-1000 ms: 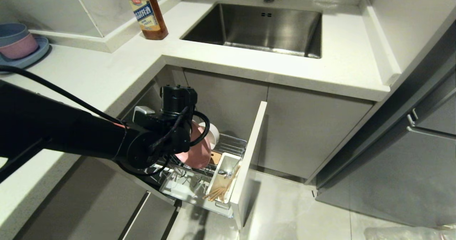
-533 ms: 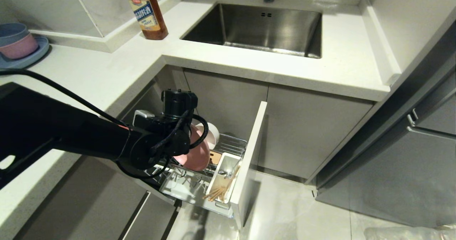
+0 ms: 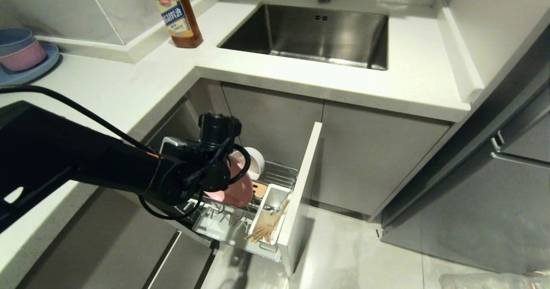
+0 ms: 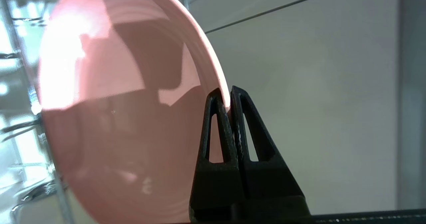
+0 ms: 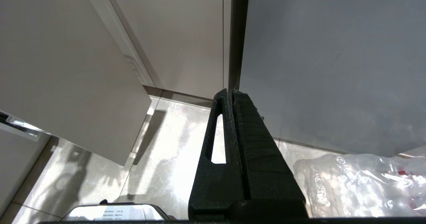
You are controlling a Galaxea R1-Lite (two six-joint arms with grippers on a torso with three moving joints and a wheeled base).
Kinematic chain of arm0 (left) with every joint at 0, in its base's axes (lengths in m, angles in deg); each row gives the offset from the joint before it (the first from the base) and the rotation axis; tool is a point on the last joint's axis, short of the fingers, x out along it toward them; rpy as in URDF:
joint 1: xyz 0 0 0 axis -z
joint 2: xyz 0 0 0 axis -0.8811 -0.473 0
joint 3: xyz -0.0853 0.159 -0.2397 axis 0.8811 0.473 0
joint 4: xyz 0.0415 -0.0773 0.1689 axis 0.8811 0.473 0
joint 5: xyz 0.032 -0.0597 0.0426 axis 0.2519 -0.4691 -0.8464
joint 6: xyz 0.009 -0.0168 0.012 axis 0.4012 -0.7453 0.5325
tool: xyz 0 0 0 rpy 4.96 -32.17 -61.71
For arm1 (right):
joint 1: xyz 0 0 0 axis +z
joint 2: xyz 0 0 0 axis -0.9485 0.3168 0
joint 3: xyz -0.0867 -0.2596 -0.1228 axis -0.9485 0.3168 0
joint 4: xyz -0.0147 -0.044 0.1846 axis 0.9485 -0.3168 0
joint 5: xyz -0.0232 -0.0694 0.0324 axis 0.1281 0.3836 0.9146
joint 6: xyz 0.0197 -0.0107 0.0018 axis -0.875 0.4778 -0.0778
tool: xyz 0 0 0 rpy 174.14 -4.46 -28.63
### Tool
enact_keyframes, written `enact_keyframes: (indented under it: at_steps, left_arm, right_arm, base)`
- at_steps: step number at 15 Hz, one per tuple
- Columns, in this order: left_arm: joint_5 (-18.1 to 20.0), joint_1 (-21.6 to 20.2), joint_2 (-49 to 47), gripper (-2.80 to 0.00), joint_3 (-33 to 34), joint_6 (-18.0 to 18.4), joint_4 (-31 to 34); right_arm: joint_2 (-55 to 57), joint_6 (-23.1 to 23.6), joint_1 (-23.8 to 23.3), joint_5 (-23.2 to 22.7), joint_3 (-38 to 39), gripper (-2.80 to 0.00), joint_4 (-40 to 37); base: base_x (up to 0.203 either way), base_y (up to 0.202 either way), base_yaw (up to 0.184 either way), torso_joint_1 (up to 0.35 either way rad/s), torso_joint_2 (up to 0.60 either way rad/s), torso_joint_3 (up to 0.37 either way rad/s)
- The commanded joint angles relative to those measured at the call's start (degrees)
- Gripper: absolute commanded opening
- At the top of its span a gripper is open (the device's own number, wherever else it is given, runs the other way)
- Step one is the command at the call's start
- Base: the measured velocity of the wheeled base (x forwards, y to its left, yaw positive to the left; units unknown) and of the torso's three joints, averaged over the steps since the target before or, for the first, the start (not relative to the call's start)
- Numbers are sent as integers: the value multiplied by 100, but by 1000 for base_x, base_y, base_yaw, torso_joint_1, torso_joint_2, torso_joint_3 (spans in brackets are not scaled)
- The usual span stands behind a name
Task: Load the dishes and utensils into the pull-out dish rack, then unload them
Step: Pick up the plate and place it in the cupboard
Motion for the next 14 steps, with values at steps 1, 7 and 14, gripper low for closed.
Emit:
enact_keyframes:
  at_steps: [1,7,14]
  left_arm:
    - [-30,-7,-9,-280,22,-101,122]
    - [-101,-7,-13,-280,57,-115,361]
    - [-113,-11,-106,-280,49,-199,751]
  right_arm:
    - [-2,0,0,0,16,-280,1]
    - [-2,0,0,0,18,-280,2]
    - [-2,0,0,0,17,-280,-3]
  base:
    - [0,0,0,0,0,0]
    - [0,0,0,0,0,0]
    - [0,0,0,0,0,0]
